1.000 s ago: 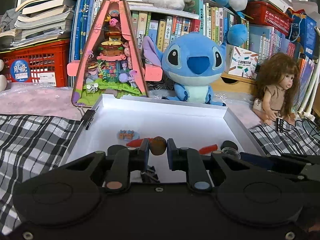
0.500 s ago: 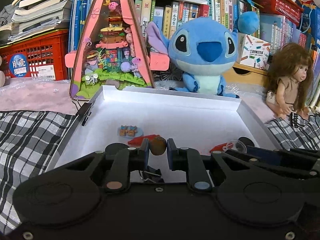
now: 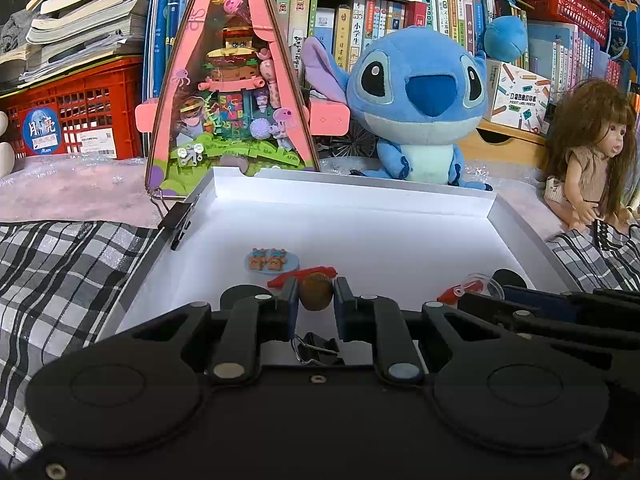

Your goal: Organize rigid objects

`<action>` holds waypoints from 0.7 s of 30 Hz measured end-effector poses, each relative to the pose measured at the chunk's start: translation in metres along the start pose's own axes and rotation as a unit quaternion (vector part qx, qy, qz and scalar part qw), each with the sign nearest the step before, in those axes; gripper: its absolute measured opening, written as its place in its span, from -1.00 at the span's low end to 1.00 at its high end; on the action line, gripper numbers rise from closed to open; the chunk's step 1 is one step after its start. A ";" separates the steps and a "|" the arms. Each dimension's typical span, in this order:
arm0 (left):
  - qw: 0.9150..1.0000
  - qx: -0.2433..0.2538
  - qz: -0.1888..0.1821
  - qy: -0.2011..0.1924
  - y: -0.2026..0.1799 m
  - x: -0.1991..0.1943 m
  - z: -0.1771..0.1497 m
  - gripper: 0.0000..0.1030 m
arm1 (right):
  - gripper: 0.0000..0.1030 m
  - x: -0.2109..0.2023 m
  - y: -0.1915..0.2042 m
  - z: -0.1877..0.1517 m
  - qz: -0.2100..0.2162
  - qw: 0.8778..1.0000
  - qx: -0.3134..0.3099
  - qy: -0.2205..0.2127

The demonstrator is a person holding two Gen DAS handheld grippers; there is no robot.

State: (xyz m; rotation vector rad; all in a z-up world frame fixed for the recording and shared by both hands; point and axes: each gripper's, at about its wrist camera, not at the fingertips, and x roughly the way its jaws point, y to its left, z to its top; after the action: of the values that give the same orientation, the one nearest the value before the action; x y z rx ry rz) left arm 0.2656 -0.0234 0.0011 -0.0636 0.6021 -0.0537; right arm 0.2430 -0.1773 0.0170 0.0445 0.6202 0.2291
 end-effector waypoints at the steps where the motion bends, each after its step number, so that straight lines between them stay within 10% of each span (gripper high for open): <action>1: 1.000 0.000 -0.001 0.000 0.000 0.000 0.000 -0.66 | -0.37 0.000 0.001 0.000 0.000 1.000 -0.004 0.001; 21: 1.000 0.001 -0.008 -0.008 0.001 -0.017 0.002 -0.22 | 0.05 -0.008 0.001 -0.002 0.000 1.000 0.008 -0.010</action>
State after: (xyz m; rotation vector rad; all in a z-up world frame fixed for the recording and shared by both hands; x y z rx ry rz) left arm 0.2529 -0.0212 0.0117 -0.0677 0.5854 -0.0692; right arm 0.2349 -0.1787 0.0200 0.0626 0.6023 0.2232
